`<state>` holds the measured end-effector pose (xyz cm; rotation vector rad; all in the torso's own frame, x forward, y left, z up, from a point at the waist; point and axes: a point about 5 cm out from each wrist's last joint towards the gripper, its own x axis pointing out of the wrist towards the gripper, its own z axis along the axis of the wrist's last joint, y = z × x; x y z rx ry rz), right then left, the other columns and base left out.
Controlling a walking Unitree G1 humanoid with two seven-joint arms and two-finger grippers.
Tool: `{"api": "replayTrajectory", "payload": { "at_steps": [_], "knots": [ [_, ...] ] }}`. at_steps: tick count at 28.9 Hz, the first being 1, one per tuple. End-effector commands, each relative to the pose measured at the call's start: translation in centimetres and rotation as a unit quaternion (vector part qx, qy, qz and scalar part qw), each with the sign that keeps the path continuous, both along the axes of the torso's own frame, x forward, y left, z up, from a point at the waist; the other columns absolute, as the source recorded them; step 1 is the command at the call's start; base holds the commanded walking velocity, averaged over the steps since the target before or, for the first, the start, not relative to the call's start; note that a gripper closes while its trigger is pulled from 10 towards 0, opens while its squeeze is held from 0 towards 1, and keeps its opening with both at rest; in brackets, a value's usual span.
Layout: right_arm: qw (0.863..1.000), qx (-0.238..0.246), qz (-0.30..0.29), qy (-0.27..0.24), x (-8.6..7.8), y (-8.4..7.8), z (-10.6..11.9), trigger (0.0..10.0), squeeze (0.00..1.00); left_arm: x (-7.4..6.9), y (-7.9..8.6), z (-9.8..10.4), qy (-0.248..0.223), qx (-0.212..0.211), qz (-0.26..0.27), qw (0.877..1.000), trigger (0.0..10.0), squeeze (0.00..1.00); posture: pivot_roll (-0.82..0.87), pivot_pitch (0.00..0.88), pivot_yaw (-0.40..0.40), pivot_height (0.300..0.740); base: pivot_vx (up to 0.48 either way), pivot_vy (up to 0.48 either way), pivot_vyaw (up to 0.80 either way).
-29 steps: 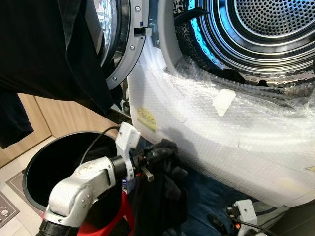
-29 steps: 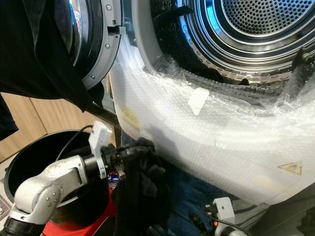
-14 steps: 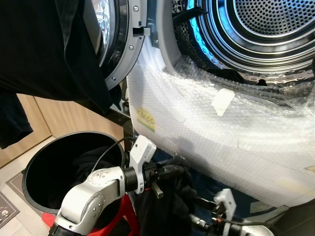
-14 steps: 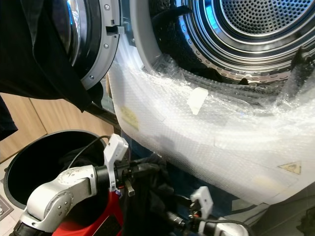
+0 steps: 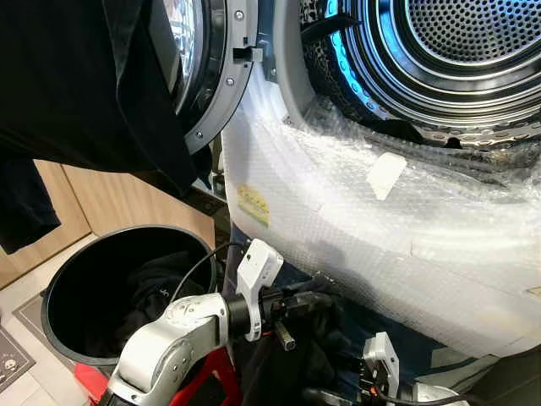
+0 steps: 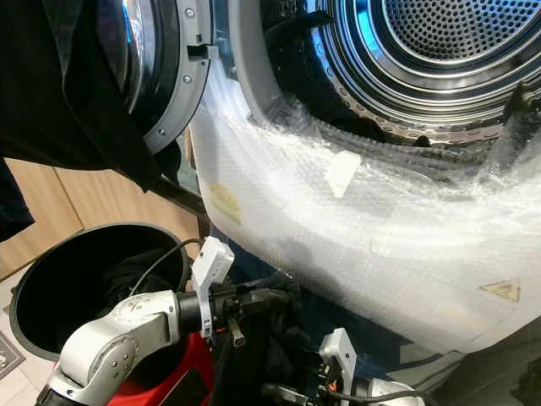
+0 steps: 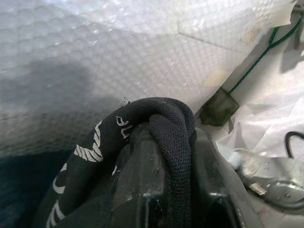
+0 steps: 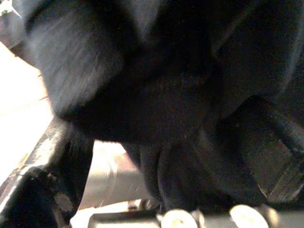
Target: Clothes washing
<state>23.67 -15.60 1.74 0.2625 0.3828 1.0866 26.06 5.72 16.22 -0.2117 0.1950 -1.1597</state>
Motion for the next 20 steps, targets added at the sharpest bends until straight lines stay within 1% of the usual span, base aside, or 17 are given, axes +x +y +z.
{"api": "replayTrajectory", "payload": {
  "at_steps": [1, 2, 5, 11, 13, 14, 15, 16, 18, 19, 20],
  "knots": [
    [1.000, -0.006, -0.022, 0.004, 0.5, -0.3, 0.0, 10.0, 1.00, 0.2, -0.6, 1.0, -0.026, -0.007, -0.006, 1.000, 0.0, 0.00, 0.28, 0.000, -0.063, 0.740, 0.000, 0.000, 0.00],
    [0.999, 0.000, -0.032, 0.012, 0.6, -0.3, 0.0, 10.0, 1.00, 0.2, -0.8, 1.1, -0.027, -0.008, -0.004, 1.000, 0.0, 0.00, 0.29, 0.000, -0.063, 0.740, 0.000, 0.000, 0.00],
    [0.999, -0.003, -0.043, 0.014, 0.6, -0.2, -0.1, 10.0, 1.00, 0.2, -1.0, 1.3, -0.028, -0.011, -0.002, 1.000, 0.0, 0.00, 0.28, 0.000, -0.063, 0.740, 0.000, 0.000, 0.00],
    [0.994, 0.031, -0.090, 0.046, 0.6, -0.2, -0.5, 10.0, 1.00, 0.0, -1.8, 2.0, -0.030, -0.024, -0.003, 0.999, 0.0, 0.00, 0.28, 0.002, -0.059, 0.740, 0.000, 0.000, 0.00],
    [0.994, 0.033, -0.097, 0.049, 0.7, -0.2, -0.6, 10.0, 1.00, 0.0, -1.9, 2.1, -0.030, -0.025, -0.003, 0.999, 0.0, 0.00, 0.28, 0.002, -0.059, 0.740, 0.000, 0.000, 0.00],
    [0.992, 0.055, -0.105, 0.052, 0.7, -0.3, -0.4, 10.0, 1.00, 0.0, -1.9, 2.1, -0.030, -0.028, -0.003, 0.999, 0.0, 0.00, 0.28, 0.005, -0.057, 0.740, 0.000, 0.000, 0.00],
    [0.989, 0.088, -0.107, 0.049, 0.7, -0.5, 0.0, 10.0, 1.00, 0.0, -1.9, 2.1, -0.030, -0.028, -0.004, 0.999, 0.0, 0.00, 0.28, 0.007, -0.055, 0.740, 0.000, 0.000, 0.00],
    [0.989, 0.095, -0.103, 0.041, 0.6, -0.6, 0.3, 10.0, 1.00, 0.0, -1.9, 2.1, -0.029, -0.027, -0.003, 0.999, 0.0, 0.00, 0.27, 0.008, -0.054, 0.740, 0.000, 0.000, 0.00],
    [0.990, 0.096, -0.099, 0.036, 0.6, -0.7, 0.4, 10.0, 1.00, 0.0, -1.9, 2.0, -0.028, -0.026, -0.002, 0.999, 0.0, 0.00, 0.27, 0.008, -0.054, 0.740, 0.000, 0.000, 0.00],
    [0.993, 0.083, -0.073, 0.030, 0.1, -0.7, 0.5, 10.0, 1.00, 0.1, -2.0, 1.9, -0.027, -0.024, 0.000, 0.999, 0.0, 0.00, 0.26, 0.012, -0.053, 0.740, 0.000, 0.000, 0.00],
    [0.994, 0.078, -0.065, 0.030, -0.1, -0.7, 0.5, 10.0, 1.00, 0.1, -2.0, 1.9, -0.026, -0.023, 0.000, 0.999, 0.0, 0.00, 0.26, 0.013, -0.053, 0.740, 0.000, 0.000, 0.00]
  ]
}}
